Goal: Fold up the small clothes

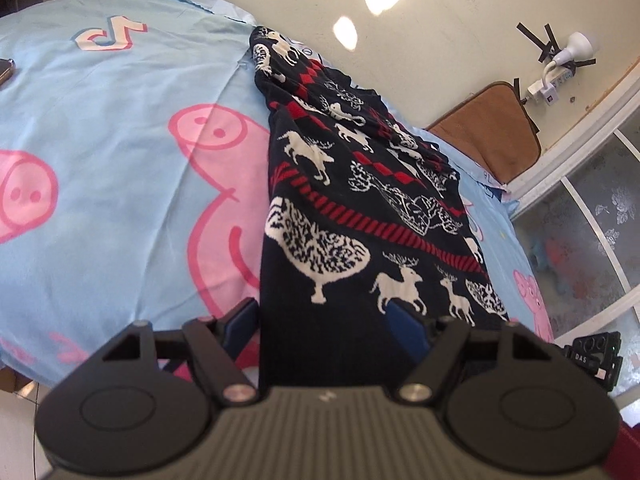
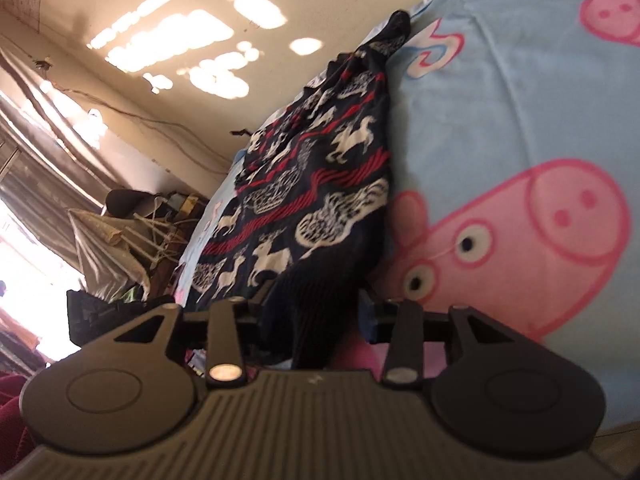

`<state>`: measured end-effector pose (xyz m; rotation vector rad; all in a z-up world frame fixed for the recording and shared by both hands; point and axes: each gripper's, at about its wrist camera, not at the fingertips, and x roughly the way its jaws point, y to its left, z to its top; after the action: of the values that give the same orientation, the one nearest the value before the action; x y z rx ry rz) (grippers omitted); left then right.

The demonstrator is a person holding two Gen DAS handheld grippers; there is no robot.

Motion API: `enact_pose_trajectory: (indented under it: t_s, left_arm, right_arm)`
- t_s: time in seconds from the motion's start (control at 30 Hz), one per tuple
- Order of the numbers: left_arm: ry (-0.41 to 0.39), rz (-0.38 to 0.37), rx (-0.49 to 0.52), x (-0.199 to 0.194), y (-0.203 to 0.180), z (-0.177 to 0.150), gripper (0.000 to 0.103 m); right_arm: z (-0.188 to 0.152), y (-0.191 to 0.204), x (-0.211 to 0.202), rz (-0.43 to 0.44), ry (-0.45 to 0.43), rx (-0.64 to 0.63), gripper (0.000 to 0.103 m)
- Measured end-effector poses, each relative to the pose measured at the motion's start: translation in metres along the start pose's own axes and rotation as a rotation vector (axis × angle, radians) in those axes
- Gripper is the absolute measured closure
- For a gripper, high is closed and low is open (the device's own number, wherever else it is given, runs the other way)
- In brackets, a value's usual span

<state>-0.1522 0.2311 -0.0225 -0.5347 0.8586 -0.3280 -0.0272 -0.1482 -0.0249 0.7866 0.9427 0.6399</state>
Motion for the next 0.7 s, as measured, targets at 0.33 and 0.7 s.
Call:
enact_pose_trajectory:
  t_s: [0.33,0.7]
  left_arm:
    - [0.007,-0.023,-0.134,0.001,0.012,-0.004,0.092]
    - [-0.185,-0.326,-0.207,0.004,0.007,0.078,0.096]
  right_arm:
    - [0.002,0.027,0.033,0.122,0.067,-0.114,0.086]
    - [0.074,0.045,0.017,0.177,-0.196,-0.198,0.089]
